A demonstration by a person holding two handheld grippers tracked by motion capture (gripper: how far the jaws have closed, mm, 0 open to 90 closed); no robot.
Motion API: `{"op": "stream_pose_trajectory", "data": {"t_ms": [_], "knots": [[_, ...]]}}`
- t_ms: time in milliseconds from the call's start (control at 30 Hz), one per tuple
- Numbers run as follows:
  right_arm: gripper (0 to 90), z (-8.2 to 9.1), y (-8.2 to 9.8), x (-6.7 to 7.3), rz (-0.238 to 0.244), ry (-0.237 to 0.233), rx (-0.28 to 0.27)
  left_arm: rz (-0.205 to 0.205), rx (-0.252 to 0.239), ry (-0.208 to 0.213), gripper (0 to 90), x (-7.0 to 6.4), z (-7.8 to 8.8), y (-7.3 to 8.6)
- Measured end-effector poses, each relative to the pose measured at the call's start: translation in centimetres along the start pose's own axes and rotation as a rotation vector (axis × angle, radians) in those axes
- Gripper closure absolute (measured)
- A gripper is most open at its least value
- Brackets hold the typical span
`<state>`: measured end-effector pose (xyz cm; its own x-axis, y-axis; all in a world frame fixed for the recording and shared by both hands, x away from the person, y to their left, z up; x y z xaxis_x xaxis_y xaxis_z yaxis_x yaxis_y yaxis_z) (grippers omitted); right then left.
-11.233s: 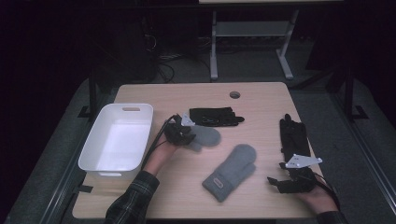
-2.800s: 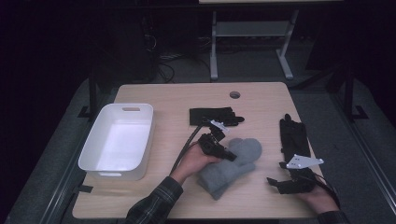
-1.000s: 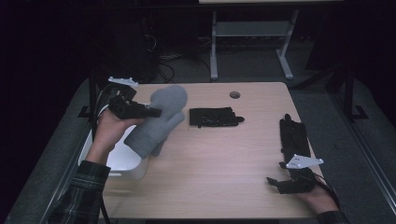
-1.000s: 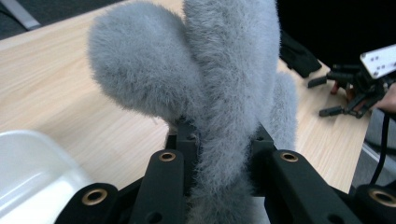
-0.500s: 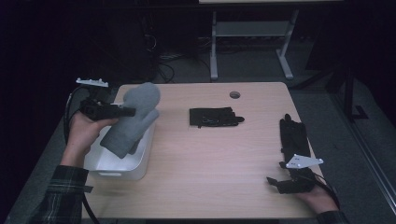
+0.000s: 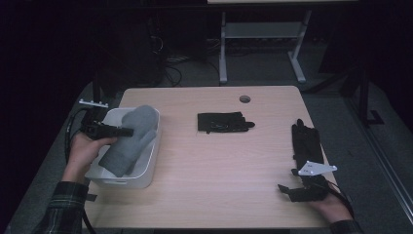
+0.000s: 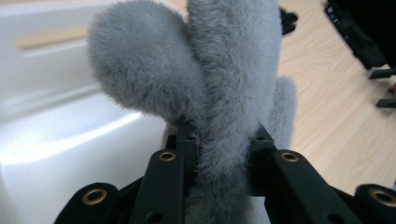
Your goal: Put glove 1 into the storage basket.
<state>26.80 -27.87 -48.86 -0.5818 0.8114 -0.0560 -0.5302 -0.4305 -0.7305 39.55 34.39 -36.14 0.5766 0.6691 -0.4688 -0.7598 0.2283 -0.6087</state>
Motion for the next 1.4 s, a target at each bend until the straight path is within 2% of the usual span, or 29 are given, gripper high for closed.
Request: {"op": "stream_pose_trajectory", "data": {"t_ms": [167,267,367,433,500,533,567,600,667,700,733,800,900,933,967,1033,1167,1267,1400], "knots": [[18.8,0.0,0.0,0.0,-0.002,0.001,0.001,0.067,0.019,-0.021,72.3,2.3,-1.5,0.5],[18.8,0.0,0.0,0.0,-0.004,0.002,0.001,0.084,0.039,-0.04,71.6,3.1,-2.1,0.6],[18.8,0.0,0.0,0.0,-0.004,0.002,0.001,0.102,0.064,-0.035,70.4,3.8,-2.8,0.8],[18.8,0.0,0.0,0.0,-0.003,0.002,0.001,0.1,0.07,-0.039,67.0,4.1,-3.2,1.0],[18.8,0.0,0.0,0.0,-0.003,0.002,0.001,0.106,0.081,-0.069,64.9,4.5,-3.5,1.2],[18.8,0.0,0.0,0.0,-0.003,0.002,0.001,0.109,0.1,-0.097,61.5,4.8,-3.9,1.4],[18.8,0.0,0.0,0.0,-0.003,0.002,0.001,0.109,0.1,-0.097,59.0,4.8,-3.9,1.4],[18.8,0.0,0.0,0.0,-0.003,0.002,0.001,0.102,0.115,-0.112,59.0,5.0,-4.0,1.5],[18.8,0.0,0.0,0.0,-0.003,0.002,0.001,0.103,0.117,-0.143,53.1,5.1,-4.2,1.6],[18.8,0.0,0.0,0.0,-0.003,0.002,0.001,0.108,0.11,-0.155,45.3,5.1,-4.2,1.6],[18.8,0.0,0.0,0.0,-0.003,0.002,0.001,0.092,0.11,-0.188,41.1,5.0,-4.1,1.5],[18.8,0.0,0.0,0.0,-0.003,0.002,0.001,0.083,0.104,-0.205,38.0,4.8,-4.0,1.5],[18.8,0.0,0.0,0.0,-0.003,0.002,0.001,0.055,0.063,-0.243,27.0,4.4,-3.2,1.2],[18.8,0.0,0.0,0.0,-0.003,0.002,0.001,0.054,0.053,-0.244,27.0,4.3,-2.9,1.1],[18.8,0.0,0.0,0.0,-0.003,0.002,0.001,0.033,0.037,-0.243,25.7,3.8,-2.2,0.8],[18.8,0.0,0.0,0.0,-0.003,0.002,0.001,0.028,0.03,-0.241,24.8,3.6,-1.9,0.7],[18.8,0.0,0.0,0.0,-0.003,0.002,0.001,-0.008,-0.003,-0.224,23.0,2.2,-1.3,0.3],[18.6,0.0,0.0,0.0,-0.003,0.002,0.001,-0.024,-0.02,-0.204,23.0,1.1,-1.2,0.0],[17.7,0.0,0.0,0.0,-0.005,0.004,0.004,-0.074,-0.028,-0.178,22.4,-0.8,-1.7,-0.4]]}}
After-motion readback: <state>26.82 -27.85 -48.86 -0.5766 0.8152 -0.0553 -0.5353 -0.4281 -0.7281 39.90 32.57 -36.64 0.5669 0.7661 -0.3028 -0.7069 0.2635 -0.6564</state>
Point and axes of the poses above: each handheld gripper's, and its own axes: z roughly backward along the jaws, y roughly out of its underside, x roughly to its left, the point moved 1 cm from there along -z, roughly forward along the jaws, and after that the axes turned 8 degrees about y, right-handed, at the moved point
